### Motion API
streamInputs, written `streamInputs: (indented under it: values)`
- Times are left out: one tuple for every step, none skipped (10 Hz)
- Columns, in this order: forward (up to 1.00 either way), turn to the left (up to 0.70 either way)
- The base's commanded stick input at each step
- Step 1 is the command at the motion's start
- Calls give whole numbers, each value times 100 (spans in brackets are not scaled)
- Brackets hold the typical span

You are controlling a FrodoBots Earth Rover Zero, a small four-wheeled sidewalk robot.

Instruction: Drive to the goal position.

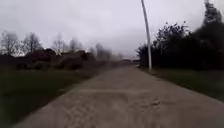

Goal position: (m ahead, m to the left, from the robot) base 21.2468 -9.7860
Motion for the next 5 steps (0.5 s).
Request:
streamInputs:
  values:
    - [85, -6]
    - [85, -19]
    - [85, -32]
    - [85, -33]
    - [85, -33]
